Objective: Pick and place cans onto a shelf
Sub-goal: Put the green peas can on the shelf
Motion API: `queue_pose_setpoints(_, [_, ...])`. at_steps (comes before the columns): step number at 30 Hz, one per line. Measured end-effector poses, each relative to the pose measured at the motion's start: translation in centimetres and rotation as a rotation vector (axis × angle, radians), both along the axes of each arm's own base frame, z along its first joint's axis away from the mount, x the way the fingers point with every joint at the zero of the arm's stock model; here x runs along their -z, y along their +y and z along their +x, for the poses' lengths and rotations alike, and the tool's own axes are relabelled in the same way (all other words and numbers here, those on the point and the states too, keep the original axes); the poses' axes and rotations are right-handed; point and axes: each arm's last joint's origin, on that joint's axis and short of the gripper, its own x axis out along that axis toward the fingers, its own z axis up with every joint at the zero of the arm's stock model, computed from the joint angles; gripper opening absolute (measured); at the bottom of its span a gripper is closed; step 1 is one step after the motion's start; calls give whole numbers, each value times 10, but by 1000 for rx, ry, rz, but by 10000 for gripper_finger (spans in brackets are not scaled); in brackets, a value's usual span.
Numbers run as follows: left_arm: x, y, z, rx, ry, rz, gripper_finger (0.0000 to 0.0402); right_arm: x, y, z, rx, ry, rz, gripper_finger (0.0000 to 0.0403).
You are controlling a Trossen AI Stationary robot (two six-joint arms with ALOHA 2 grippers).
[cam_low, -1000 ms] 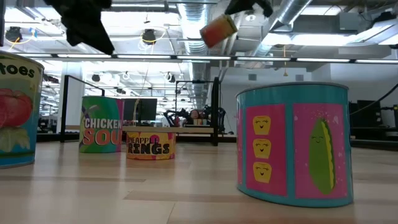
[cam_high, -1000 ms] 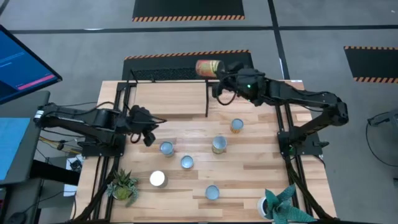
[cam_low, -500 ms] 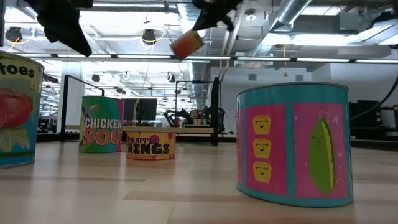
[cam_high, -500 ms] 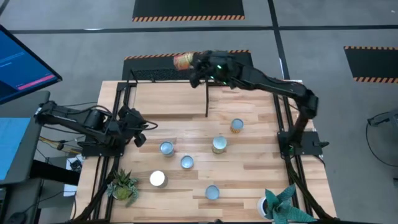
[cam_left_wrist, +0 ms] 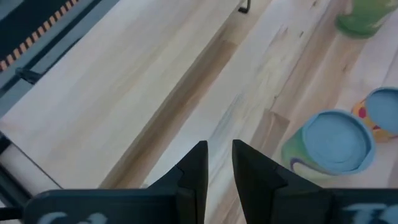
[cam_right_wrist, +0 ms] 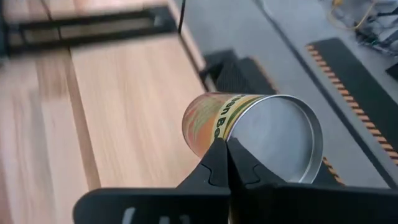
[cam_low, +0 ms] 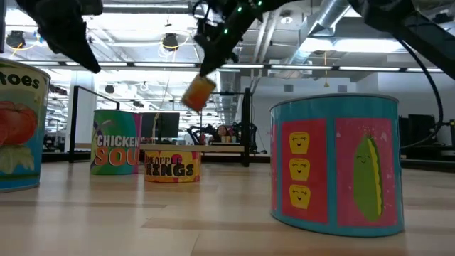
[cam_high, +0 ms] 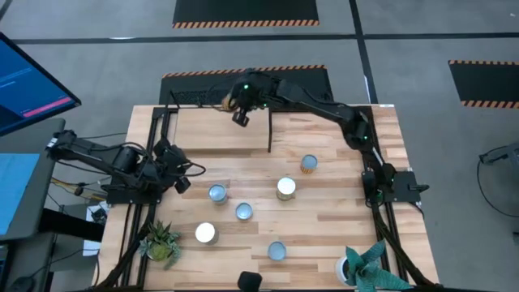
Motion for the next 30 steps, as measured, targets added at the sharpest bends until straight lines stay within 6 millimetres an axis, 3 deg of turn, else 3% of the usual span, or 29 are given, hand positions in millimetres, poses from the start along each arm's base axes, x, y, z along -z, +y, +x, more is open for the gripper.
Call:
queue_pose_setpoints(7, [16,-7,5,53,-93,36,62,29,10,5,-34,155,44,0])
queue_pose_setpoints(18, [38,-10,6,34,-143,29,62,59,32,21,-135,282,0,0])
queue_pose_setpoints(30, [36,-10,8,37,-173,29,62,60,34,17,-224,386,-50,0])
